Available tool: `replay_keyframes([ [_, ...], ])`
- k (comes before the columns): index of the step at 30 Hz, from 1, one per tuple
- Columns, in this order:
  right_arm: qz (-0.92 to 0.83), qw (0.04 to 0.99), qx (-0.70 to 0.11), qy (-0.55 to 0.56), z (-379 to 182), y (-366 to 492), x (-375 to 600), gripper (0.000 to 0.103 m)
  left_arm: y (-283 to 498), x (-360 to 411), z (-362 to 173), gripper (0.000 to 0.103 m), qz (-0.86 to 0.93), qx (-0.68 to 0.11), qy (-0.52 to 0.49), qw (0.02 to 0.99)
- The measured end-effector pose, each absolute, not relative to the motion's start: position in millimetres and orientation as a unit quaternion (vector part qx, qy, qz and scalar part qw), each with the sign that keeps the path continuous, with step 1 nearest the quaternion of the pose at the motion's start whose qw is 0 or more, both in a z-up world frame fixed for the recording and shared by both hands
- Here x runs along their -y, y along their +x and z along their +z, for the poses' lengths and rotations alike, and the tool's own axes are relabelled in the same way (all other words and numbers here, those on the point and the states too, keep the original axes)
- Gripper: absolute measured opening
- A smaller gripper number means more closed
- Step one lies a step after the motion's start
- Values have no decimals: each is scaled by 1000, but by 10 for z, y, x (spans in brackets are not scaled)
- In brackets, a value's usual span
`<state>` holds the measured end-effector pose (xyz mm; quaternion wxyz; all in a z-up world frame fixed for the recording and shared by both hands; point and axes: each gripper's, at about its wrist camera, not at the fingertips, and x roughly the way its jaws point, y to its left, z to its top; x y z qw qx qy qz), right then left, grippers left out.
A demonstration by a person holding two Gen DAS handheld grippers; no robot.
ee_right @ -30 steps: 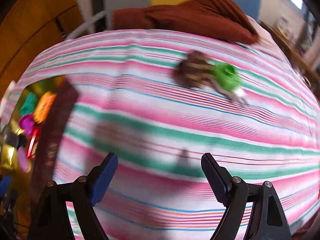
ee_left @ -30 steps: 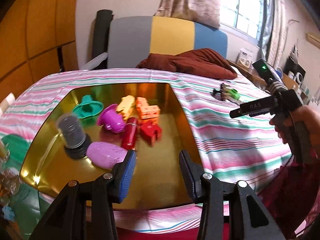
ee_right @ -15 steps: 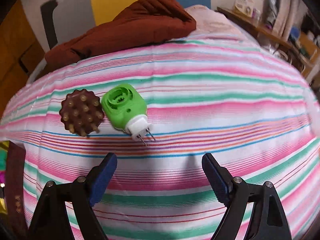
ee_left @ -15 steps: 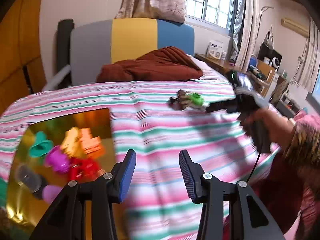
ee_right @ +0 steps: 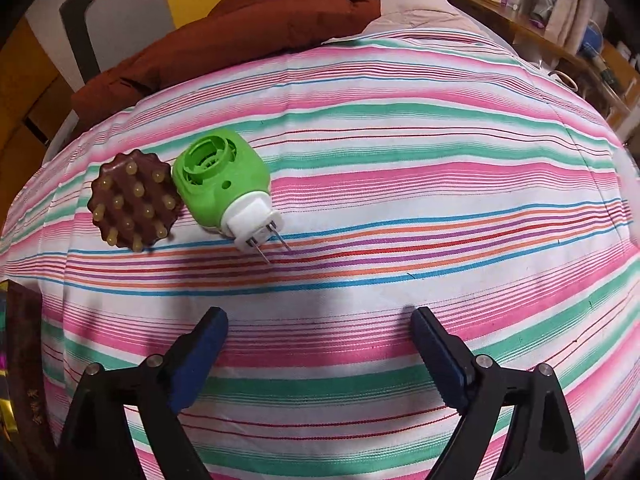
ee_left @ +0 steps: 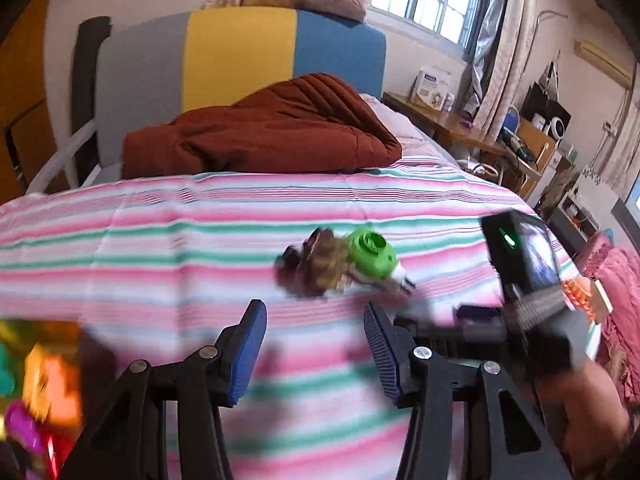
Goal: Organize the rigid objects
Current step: 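Move both tools from the gold tray toward the brown ball and green repeller, then grasp the brown spiky massage ball with the left tool, then grasp the green plug-in repeller with the right tool while the left tool holds the ball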
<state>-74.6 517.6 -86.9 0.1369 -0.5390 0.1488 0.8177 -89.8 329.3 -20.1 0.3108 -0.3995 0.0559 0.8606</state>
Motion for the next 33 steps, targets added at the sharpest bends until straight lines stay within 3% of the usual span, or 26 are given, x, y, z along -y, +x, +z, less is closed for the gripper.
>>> replay_keyframes([
  [10,815,126,-180,-536,-873,-724,-5251,99,-1564,-3821,-604,50,839,-59,-443,311],
  [12,814,125,-186,-535,-868,-710,-5249,99,-1574,-3804,-622,37,838,-44,-436,326],
  [13,814,124,-187,-535,-867,-706,-5249,99,-1564,-3797,-622,35,838,-46,-433,327],
  [25,815,125,-182,-535,-862,-653,-5222,100,-856,-3428,-609,35,870,-151,-333,331],
  [33,817,124,-175,-536,-826,-552,-5237,100,-97,-3341,-709,35,859,-282,-251,347],
])
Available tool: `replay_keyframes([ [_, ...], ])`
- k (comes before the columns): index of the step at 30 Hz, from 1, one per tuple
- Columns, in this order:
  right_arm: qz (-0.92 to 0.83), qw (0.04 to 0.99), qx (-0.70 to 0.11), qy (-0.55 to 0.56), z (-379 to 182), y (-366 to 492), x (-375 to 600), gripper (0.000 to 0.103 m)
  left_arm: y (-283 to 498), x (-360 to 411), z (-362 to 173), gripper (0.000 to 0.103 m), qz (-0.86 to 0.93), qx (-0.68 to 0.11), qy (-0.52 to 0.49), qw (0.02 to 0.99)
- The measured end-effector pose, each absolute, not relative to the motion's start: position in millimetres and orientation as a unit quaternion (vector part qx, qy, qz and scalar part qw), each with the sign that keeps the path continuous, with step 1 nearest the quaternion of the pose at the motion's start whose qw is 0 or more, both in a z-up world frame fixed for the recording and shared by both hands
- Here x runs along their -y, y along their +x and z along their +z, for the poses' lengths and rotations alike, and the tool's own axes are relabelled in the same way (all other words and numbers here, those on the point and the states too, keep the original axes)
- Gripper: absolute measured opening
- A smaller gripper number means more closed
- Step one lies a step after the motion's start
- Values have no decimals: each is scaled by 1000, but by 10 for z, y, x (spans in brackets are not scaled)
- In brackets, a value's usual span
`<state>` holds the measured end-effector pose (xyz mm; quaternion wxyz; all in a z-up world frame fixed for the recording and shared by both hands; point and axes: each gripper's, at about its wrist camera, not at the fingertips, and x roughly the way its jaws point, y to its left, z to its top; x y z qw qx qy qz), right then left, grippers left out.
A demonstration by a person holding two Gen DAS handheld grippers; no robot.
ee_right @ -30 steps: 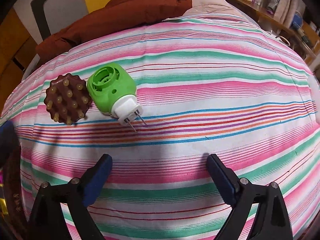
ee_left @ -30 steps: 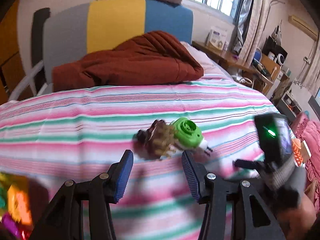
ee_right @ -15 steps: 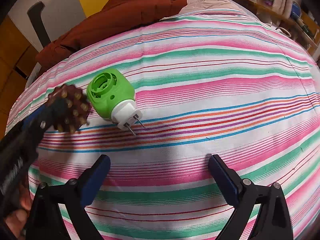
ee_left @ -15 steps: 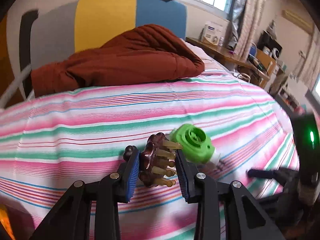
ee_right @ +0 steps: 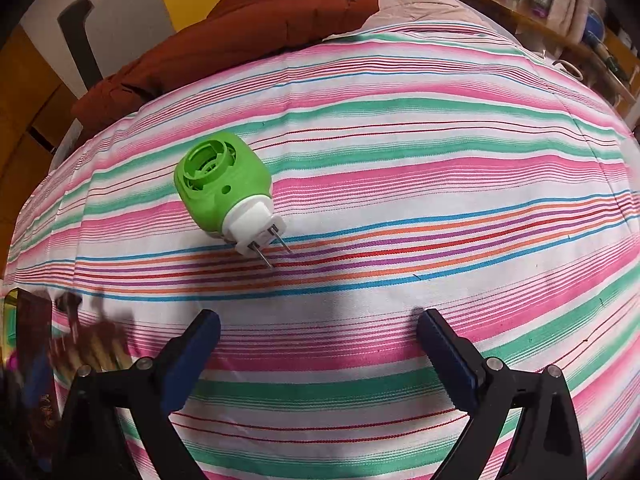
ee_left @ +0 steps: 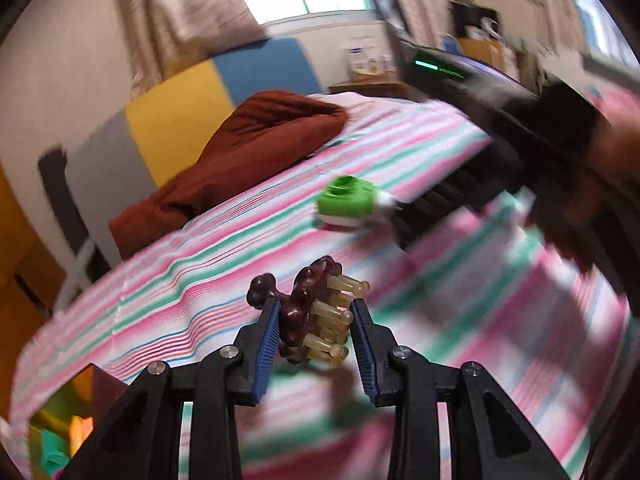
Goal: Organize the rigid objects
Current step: 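Grasp the green plug-in repeller with the right tool while the left tool holds the ball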
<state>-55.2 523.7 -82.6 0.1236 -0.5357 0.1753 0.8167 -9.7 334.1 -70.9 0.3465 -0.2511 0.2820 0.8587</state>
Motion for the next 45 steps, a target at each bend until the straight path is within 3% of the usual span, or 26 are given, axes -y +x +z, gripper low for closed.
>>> replay_keyframes([
  [6,817,126,-196,-527,-829,-524,-5297,100,196,-3262,-741,42,837,-280,-265,388],
  [12,816,127,-201,-526,-891,-668,-5302,100,182,-3065,-701,46,822,-166,-344,422],
  [18,816,127,-203,-526,-941,-750,-5283,100,-186,-2944,-681,51,830,-45,-410,377],
  [22,815,129,-210,-524,-904,-634,-5358,100,-476,-2996,-672,61,817,31,-446,366],
  [27,815,130,-207,-525,-931,-736,-5347,100,-710,-3010,-782,57,775,139,-484,380],
  [30,815,132,-203,-527,-941,-755,-5306,100,-822,-2993,-867,48,756,189,-500,377],
  [39,816,133,-197,-527,-888,-659,-5300,101,-779,-2921,-752,46,772,169,-482,379],
  [45,821,136,-205,-515,-855,-648,-5336,100,-575,-2778,-461,46,856,43,-391,336],
])
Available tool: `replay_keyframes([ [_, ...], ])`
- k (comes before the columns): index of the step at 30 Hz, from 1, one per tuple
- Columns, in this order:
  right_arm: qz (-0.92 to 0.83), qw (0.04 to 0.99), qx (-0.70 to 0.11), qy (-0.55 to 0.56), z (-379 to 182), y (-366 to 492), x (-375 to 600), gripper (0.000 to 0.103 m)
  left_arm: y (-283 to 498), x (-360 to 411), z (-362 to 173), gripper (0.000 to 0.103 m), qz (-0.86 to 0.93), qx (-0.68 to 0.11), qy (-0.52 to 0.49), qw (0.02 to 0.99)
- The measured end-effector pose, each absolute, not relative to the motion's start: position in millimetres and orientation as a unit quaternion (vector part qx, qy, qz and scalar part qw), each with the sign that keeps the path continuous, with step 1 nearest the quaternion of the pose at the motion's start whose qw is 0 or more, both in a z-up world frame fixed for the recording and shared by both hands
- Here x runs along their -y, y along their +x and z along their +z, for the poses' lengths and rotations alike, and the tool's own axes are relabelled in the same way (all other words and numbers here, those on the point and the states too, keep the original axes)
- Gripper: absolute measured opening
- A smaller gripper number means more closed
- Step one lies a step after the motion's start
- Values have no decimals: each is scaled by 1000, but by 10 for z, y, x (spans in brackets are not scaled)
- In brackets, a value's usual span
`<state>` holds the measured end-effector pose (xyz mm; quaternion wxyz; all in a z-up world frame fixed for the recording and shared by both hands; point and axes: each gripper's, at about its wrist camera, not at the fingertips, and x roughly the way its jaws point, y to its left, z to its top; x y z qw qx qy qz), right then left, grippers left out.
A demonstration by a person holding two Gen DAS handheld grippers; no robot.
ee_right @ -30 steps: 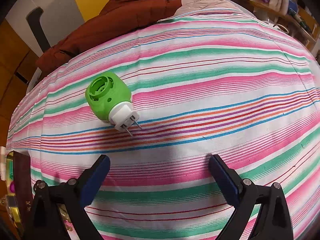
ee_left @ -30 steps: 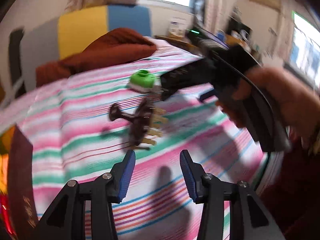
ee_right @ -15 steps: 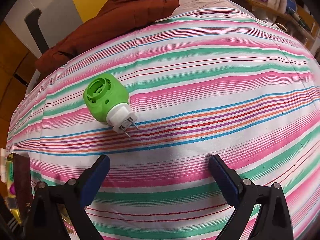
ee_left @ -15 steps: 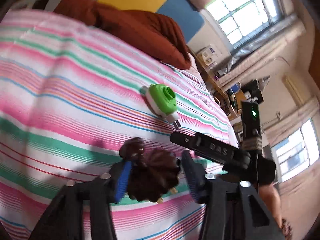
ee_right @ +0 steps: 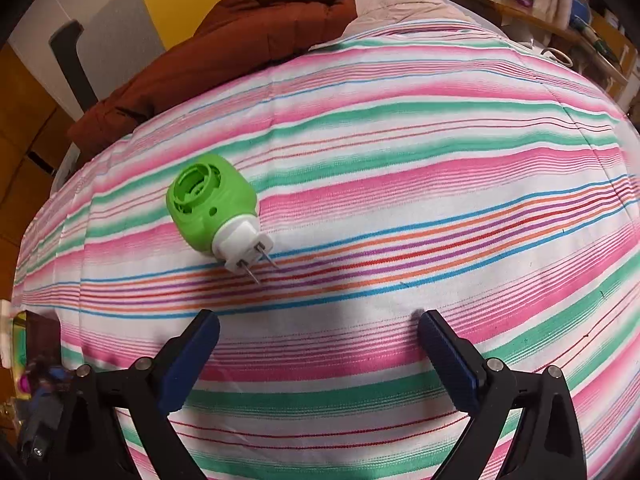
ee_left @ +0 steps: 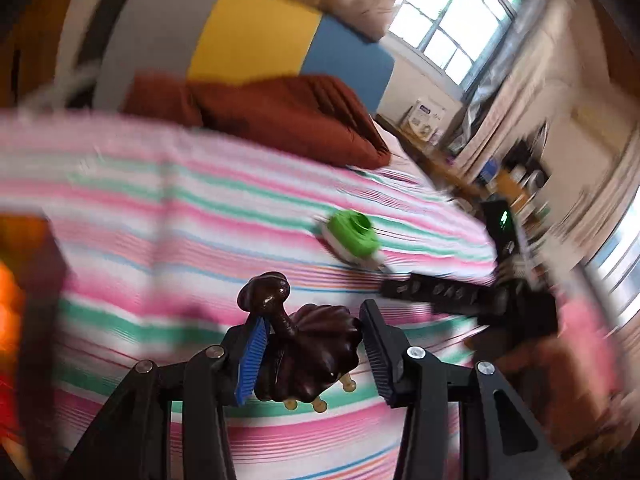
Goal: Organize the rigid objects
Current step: 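Grasp the green plug-in repeller with the right tool while the left tool holds the ball, then carry the brown ball over the gold tray and open the left tool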
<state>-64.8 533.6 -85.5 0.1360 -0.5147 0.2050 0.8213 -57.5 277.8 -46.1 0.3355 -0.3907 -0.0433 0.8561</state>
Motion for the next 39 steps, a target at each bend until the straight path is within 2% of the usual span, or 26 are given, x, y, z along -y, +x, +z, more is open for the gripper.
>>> replay_keyframes([
  [3,828,135,-208,-502,-815,-637,-5338,100,-408,-2789,-487,46,879,-50,-353,316],
  [5,837,131,-200,-493,-797,-682,-5336,100,-345,-2779,-577,46,877,-70,-353,319],
  [14,874,106,-133,-455,-629,-926,-5086,99,-283,-2616,-677,46,882,-31,-326,338],
  [17,881,101,-75,-455,-622,-1093,-4957,98,-267,-2612,-682,46,883,-28,-322,341],
  [20,881,91,-42,-462,-702,-1244,-4876,88,-212,-2617,-693,47,883,-39,-315,345],
  [22,880,78,-43,-467,-797,-1336,-4871,76,-186,-2620,-696,47,883,-45,-311,348],
  [25,881,66,-69,-464,-902,-1378,-4929,68,-209,-2587,-708,47,882,-35,-313,351],
  [28,882,52,-52,-466,-893,-1386,-4907,59,-194,-2601,-713,47,883,-39,-310,350],
  [31,880,56,-42,-470,-901,-1380,-4846,53,-163,-2644,-710,47,884,-52,-307,348],
  [39,874,59,-39,-480,-891,-1332,-4752,49,-154,-2594,-705,47,883,-47,-308,351],
])
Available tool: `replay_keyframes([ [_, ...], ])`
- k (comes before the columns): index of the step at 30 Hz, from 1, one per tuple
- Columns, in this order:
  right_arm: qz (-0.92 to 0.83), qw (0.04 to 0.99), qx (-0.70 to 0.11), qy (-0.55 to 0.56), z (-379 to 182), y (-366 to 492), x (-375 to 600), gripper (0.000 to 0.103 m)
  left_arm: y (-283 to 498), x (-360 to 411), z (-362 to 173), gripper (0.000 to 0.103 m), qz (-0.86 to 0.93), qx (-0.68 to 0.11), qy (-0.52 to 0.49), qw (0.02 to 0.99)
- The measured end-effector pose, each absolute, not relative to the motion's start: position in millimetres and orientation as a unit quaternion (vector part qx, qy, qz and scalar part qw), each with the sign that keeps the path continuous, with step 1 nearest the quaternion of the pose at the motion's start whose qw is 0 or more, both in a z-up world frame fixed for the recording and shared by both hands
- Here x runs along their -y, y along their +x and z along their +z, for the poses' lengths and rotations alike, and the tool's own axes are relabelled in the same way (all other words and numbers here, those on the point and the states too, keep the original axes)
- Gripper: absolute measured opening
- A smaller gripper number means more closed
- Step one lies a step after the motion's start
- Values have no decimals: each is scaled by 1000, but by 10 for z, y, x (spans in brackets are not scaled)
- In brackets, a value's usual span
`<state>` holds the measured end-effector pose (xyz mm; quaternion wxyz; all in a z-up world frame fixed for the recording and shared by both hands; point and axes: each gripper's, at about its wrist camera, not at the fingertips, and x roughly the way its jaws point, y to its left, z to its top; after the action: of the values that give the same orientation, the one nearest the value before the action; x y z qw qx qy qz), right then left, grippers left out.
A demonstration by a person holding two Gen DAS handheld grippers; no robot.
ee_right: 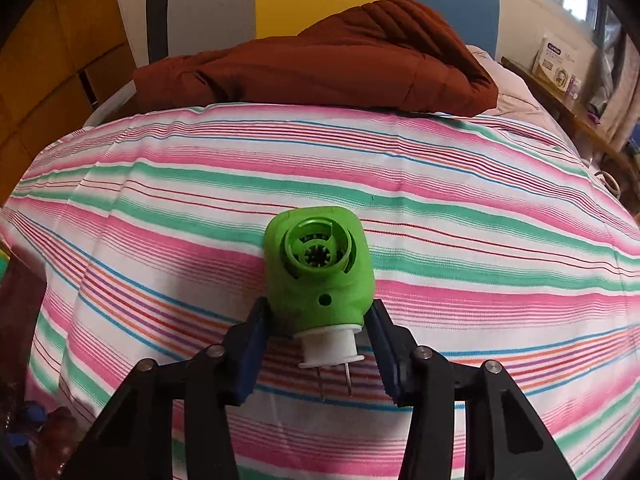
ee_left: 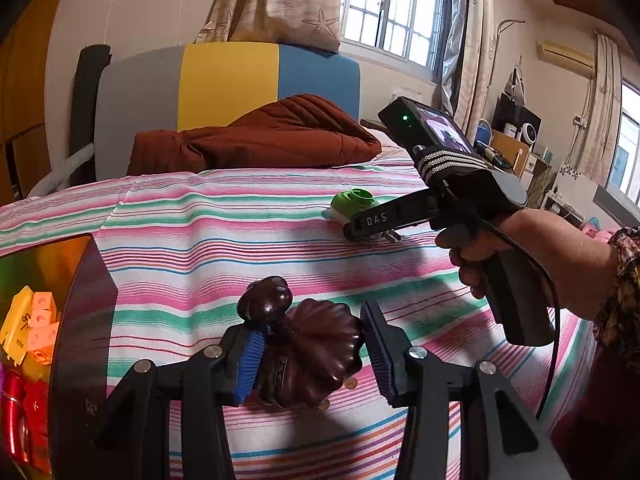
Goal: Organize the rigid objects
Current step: 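Carry the brown ball over the gold tray and open the left tool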
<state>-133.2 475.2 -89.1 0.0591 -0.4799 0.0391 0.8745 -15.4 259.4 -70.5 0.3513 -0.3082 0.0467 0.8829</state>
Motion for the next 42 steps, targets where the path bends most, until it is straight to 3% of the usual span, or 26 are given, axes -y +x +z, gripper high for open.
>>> replay_keyframes([
  [10,877,83,38,-472,-857,-1275,-4524,49,10,-2494,-635,46,881,-43,-319,347],
  [26,875,76,18,-478,-867,-1267,-4580,49,338,-1937,-170,46,883,-5,-304,358],
  [42,875,71,-12,-478,-877,-1240,-4645,49,383,-492,0,46,927,40,-302,218],
])
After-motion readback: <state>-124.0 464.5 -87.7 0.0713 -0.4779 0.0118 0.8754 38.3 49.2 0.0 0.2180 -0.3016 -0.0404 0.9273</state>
